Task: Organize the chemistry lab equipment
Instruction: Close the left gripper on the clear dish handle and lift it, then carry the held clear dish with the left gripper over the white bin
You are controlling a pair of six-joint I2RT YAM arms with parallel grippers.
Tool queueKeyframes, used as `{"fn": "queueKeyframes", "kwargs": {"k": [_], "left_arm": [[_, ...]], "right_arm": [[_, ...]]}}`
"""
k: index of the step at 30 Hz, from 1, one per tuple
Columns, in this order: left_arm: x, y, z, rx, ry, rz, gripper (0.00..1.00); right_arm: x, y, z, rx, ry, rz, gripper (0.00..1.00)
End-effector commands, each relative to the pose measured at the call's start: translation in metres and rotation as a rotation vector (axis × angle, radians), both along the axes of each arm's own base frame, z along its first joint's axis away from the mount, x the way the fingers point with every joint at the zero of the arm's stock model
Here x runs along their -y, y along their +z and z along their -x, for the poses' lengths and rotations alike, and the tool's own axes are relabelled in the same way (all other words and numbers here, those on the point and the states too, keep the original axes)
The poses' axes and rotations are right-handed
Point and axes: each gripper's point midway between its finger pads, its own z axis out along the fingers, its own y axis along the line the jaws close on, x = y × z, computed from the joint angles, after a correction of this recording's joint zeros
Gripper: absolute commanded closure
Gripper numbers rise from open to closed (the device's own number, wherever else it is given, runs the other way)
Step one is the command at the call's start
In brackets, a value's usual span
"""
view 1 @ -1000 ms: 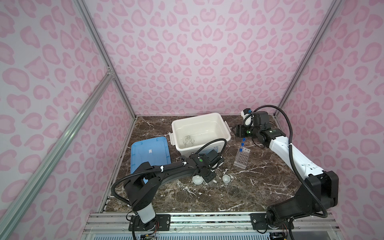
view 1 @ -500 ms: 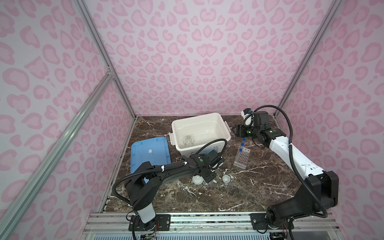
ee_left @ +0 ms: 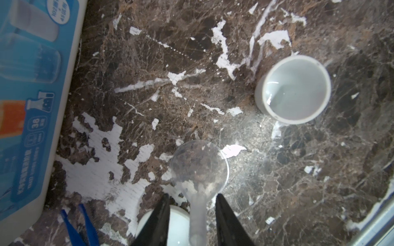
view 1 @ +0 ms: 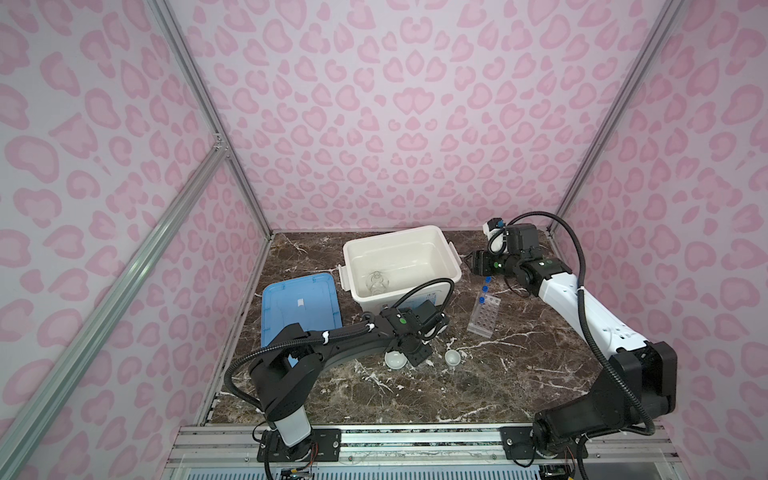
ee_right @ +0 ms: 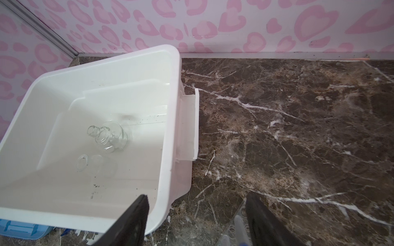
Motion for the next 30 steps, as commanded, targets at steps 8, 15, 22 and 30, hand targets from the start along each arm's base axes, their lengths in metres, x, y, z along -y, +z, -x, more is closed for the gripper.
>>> {"fn": "queueKeyframes", "kwargs": {"k": [8,15,22,30], "left_arm": [[-0.001,0.004,-0.003,0.012,0.012,-0.008,0.74],[-0.001,0.006,-0.003,0.014,0.010,-0.011,0.79],[0.000,0.010,-0.005,0.031,0.015,-0.013,0.83],[0.005,0.017,-0.012,0.063,0.018,-0.010,0.87]], "right_arm": [[-0.001,0.005,-0.002,0.027,0.001,-0.018,0.26],[0.002,0.005,-0.001,0.029,-0.005,-0.023,0.26],[0.002,0.006,0.000,0.035,-0.006,-0.029,0.26],[0.003,0.008,0.000,0.043,-0.008,-0.034,0.26]]}}
